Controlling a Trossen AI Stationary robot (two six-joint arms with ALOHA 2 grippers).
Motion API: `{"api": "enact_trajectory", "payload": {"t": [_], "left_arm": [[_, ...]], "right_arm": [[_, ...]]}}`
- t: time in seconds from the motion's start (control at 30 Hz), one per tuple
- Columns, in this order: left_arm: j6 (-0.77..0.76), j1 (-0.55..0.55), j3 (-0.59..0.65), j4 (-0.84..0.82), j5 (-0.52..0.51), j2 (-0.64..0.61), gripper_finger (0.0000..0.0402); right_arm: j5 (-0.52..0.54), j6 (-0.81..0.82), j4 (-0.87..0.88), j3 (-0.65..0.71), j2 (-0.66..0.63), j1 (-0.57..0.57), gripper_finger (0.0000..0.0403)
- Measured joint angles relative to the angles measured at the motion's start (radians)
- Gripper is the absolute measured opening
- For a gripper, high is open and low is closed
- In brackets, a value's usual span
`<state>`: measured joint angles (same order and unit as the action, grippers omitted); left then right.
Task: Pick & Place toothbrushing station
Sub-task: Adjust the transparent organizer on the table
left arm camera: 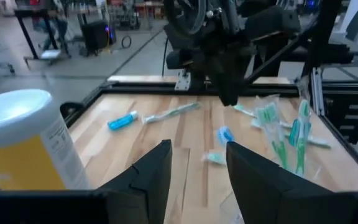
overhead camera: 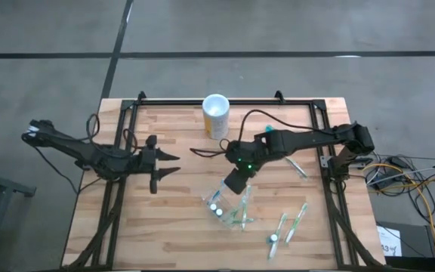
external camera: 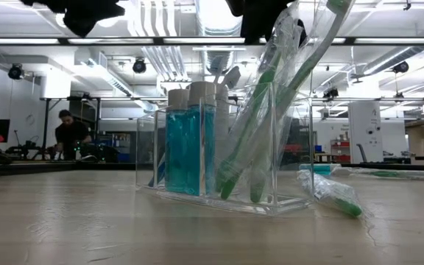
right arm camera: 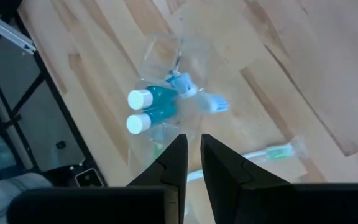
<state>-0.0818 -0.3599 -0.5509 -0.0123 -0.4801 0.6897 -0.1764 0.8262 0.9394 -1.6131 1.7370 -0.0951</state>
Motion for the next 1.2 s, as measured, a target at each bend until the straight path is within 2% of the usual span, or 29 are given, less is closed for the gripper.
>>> {"api": "enact_trajectory", "payload": {"t": [0.13,0.23,0.37,0.6,1.2], "left_arm": [[-0.002,0.0,0.076,0.029,0.0,-0.038,0.0158],[-0.067,0.0,0.119,0.028,0.0,-0.054,0.0158],[-0.161,0.0,0.154,0.025,0.001,-0.057,0.0159],[-0.207,-0.001,0.205,0.026,0.001,-0.053,0.0158],[-0.205,-0.001,0.212,0.028,0.001,-0.051,0.0158]], "right_arm": [[0.001,0.026,0.0,0.0,0.0,-0.003,0.0043],[0.001,0.032,-0.001,0.0,0.0,-0.006,0.0043],[0.001,0.025,-0.001,0.0,0.0,-0.006,0.0044],[-0.003,-0.013,-0.001,0.0,0.0,-0.006,0.0044],[-0.003,-0.018,-0.003,0.001,0.0,-0.006,0.0044]]}}
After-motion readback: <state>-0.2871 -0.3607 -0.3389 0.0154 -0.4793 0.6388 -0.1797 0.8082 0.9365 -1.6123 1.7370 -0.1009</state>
